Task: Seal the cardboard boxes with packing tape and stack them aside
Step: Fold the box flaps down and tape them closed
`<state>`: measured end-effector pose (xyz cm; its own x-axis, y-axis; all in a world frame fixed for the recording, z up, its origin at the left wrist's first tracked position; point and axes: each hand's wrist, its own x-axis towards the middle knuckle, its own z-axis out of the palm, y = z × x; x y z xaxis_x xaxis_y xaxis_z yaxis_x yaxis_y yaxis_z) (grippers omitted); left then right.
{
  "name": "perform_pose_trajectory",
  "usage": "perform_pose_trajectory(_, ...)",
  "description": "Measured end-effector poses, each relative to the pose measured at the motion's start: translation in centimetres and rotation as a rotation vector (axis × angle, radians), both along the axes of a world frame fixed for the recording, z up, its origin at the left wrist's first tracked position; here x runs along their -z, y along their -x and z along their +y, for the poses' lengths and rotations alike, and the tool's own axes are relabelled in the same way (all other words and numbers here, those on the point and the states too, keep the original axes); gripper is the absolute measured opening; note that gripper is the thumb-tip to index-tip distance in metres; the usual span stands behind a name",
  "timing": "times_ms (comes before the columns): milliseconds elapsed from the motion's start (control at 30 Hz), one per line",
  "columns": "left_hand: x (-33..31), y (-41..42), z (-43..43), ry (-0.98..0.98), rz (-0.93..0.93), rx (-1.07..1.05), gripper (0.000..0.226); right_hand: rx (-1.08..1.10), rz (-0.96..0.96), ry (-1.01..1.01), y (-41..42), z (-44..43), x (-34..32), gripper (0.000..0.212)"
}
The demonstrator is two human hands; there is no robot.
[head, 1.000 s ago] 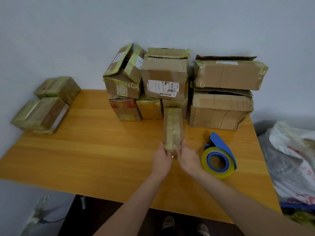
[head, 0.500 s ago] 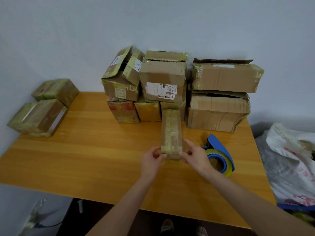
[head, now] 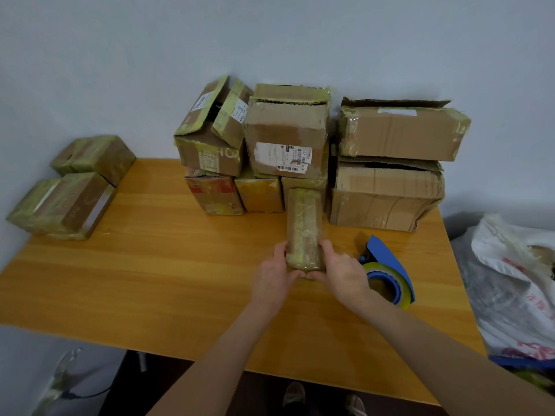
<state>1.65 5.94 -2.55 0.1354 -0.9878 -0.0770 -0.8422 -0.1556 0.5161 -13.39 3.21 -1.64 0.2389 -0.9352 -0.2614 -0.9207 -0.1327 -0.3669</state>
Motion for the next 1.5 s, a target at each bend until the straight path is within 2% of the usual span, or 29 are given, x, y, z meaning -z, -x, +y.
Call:
perform_pose_trajectory(67,0.4,-0.3,-0.3,-0.031,-0.056,0.029,0.078,-0.008,-0.036,-0.026,-0.3,-0.2,0.4,0.064)
perform_pose_trajectory(133,0.7,-0.9,-0.4,-0.044,-0.071,0.039,0.078,-0.016,-0.064,-0.058,-0.5,-0.4,0.5,0.059)
perform_pose_trajectory(267,0.3,-1.7,-0.5,-0.051,0.044,0.087,0.076,-0.028,-0.124,-0.080,0.2,-0.8,-0.1,0.062)
perform_pose_trajectory(367,-0.6,-1.2,-0.5,-0.052,0.092,0.071,0.069,-0.034,-0.195,-0.097,0.4,-0.9,-0.5,0.054)
perform_pose_trajectory(533,-1.2,-0.4,-1.3,-0.111,-0.060,0.052,0.063,-0.001,-0.230,-0.152,-0.1,-0.7,-0.9,0.058)
perform_pose_trajectory(633,-1.8,-0.6,-2.1,-0.138,-0.146,0.041,0.080,-0.068,-0.352,-0.262,-0.8,0.7,-1.1,0.063)
perform_pose_trajectory(700,-2.3,-1.1,-2.7,-0.240,-0.188,0.066,0.095,-0.092,-0.418,-0.284,-0.9,1.5,-1.0,0.050)
perform_pose_trajectory(733,-2.4,-1.4,-2.9,-0.290,-0.216,0.085,0.102,-0.088,-0.423,-0.259,-0.6,1.6,-1.1,0.040)
perform_pose_trajectory(800,-2.6,-2.3,-2.9,-0.338,-0.331,0.158,0.110,-0.093,-0.281,-0.094,0.5,1.1,-1.9,0.030)
perform_pose_trajectory(833,-2.7,-2.7,-2.8,-0.333,-0.400,0.209,0.111,-0.093,-0.191,0.011,1.1,0.7,-2.3,0.034)
perform_pose_trajectory(900,-2.9,-3.9,-2.8,-0.284,-0.508,0.332,0.112,-0.090,-0.066,0.149,2.0,-0.3,-3.1,0.058)
perform_pose_trajectory(967,-3.5,-5.5,-3.2,-0.181,-0.575,0.481,0.111,-0.133,0.063,0.144,2.3,-1.3,-3.7,0.094)
perform_pose_trajectory(1033,-4.3,-6.8,-3.6,-0.073,-0.619,0.630,0.105,-0.226,0.210,0.065,1.9,-1.8,-3.8,0.118)
perform_pose_trajectory(1100,-4.7,-7.0,-3.6,0.015,-0.666,0.680,0.092,-0.265,0.294,0.001,1.2,-1.8,-3.3,0.123)
perform_pose_trajectory(1133,-4.6,-6.8,-3.4,0.047,-0.655,0.634,0.085,-0.243,0.304,-0.012,0.8,-1.6,-2.8,0.120)
perform_pose_trajectory(1167,-4.5,-6.5,-3.0,0.076,-0.605,0.537,0.079,-0.195,0.300,-0.018,0.5,-1.5,-2.4,0.116)
perform_pose_trajectory(1233,-3.9,-5.4,-2.0,0.100,-0.371,0.224,0.071,-0.052,0.267,-0.055,-0.1,-1.1,-1.8,0.109)
perform_pose_trajectory(1300,-3.3,-3.9,-1.2,-0.026,-0.079,-0.047,0.070,0.058,0.193,-0.116,-0.5,-0.4,-1.5,0.101)
perform_pose_trajectory(1333,-2.7,-3.0,-1.0,-0.142,0.086,-0.106,0.074,0.083,0.132,-0.130,-0.6,-0.2,-1.4,0.094)
perform_pose_trajectory(1400,-1.7,-1.4,0.0,-0.315,0.453,-0.117,0.083,0.102,-0.015,-0.142,-0.6,0.4,-1.3,0.071)
perform_pose_trajectory(1433,-1.3,-0.8,0.5,-0.344,0.549,-0.085,0.085,0.102,-0.070,-0.137,-0.6,0.5,-1.4,0.060)
perform_pose_trajectory(1500,-0.9,-0.5,0.5,-0.339,0.502,0.019,0.085,0.111,-0.137,-0.128,-0.3,0.5,-1.4,0.050)
